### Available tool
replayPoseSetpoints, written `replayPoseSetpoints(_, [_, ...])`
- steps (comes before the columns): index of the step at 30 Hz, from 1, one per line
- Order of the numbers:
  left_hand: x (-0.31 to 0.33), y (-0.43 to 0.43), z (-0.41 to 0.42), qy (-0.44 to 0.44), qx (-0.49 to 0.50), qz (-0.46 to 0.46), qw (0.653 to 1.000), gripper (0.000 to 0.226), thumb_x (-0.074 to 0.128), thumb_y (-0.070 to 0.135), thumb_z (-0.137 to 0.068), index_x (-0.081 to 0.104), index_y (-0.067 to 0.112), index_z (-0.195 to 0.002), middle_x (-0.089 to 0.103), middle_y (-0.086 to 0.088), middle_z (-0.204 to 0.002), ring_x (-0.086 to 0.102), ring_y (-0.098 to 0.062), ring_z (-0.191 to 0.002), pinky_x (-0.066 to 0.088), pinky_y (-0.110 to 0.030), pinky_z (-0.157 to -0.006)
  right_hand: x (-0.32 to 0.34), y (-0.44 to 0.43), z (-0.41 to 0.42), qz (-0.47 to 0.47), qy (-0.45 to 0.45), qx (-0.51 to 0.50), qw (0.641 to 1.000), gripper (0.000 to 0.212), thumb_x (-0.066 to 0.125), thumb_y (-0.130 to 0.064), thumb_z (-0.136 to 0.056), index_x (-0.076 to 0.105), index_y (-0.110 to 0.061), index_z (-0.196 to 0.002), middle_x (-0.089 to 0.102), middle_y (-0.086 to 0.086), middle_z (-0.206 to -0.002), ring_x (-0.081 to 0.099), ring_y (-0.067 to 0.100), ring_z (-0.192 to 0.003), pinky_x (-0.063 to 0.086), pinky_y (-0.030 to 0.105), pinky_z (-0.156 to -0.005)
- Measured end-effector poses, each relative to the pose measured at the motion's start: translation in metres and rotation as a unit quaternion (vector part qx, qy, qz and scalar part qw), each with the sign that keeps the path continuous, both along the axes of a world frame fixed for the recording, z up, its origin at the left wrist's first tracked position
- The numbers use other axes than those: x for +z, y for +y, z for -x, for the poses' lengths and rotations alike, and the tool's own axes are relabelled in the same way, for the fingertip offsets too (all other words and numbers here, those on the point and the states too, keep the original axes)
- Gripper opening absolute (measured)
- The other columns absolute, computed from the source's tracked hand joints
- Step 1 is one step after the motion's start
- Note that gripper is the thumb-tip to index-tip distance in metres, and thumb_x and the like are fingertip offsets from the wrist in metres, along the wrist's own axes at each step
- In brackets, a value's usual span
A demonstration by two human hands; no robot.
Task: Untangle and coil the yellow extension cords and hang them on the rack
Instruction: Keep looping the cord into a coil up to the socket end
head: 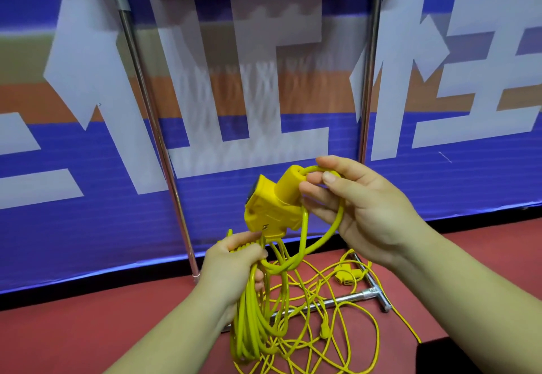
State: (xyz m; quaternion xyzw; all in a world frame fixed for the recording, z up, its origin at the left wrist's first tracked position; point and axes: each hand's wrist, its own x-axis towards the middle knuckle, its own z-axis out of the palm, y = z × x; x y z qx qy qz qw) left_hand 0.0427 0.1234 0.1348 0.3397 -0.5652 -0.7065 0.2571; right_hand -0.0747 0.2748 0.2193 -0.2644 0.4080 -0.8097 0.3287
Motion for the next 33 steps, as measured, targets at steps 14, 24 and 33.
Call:
replayPoseSetpoints(14, [-0.002, 0.013, 0.006, -0.033, -0.009, 0.014, 0.999, 0.021, 0.061, -0.006, -0.087, 0.072, 0.007, -0.100, 0.056, -0.012, -0.055, 0.046, -0.017, -0.038, 0.042, -0.024, -0.039, -0.005, 0.013, 0.022, 0.016, -0.063, 0.016, 0.998, 0.031, 0.060, 0.004, -0.074, 0.063, -0.005, -0.103, 0.073, 0.014, -0.083, 0.074, 0.030, -0.093, 0.058, 0.040, -0.092])
replayPoseSetpoints(24, [-0.001, -0.001, 0.001, 0.002, 0.064, 0.045, 0.997, 0.023, 0.062, -0.009, -0.084, 0.072, 0.006, -0.100, 0.056, -0.017, -0.058, 0.047, -0.021, -0.041, 0.041, -0.026, -0.043, -0.042, 0.015, 0.053, -0.279, 0.100, -0.134, 0.946, 0.023, 0.069, 0.003, -0.085, 0.070, -0.012, -0.103, 0.073, 0.026, -0.097, 0.069, 0.039, -0.085, 0.053, 0.040, -0.070])
replayPoseSetpoints(33, [0.014, -0.017, -0.009, 0.062, 0.098, 0.084, 0.990, 0.025, 0.063, -0.008, -0.085, 0.072, 0.008, -0.101, 0.057, -0.015, -0.061, 0.048, -0.020, -0.040, 0.043, -0.027, -0.043, -0.060, 0.008, 0.038, -0.399, 0.095, -0.010, 0.912, 0.016, 0.056, -0.012, -0.097, 0.064, -0.013, -0.110, 0.074, 0.012, -0.097, 0.072, 0.020, -0.073, 0.049, 0.025, -0.058])
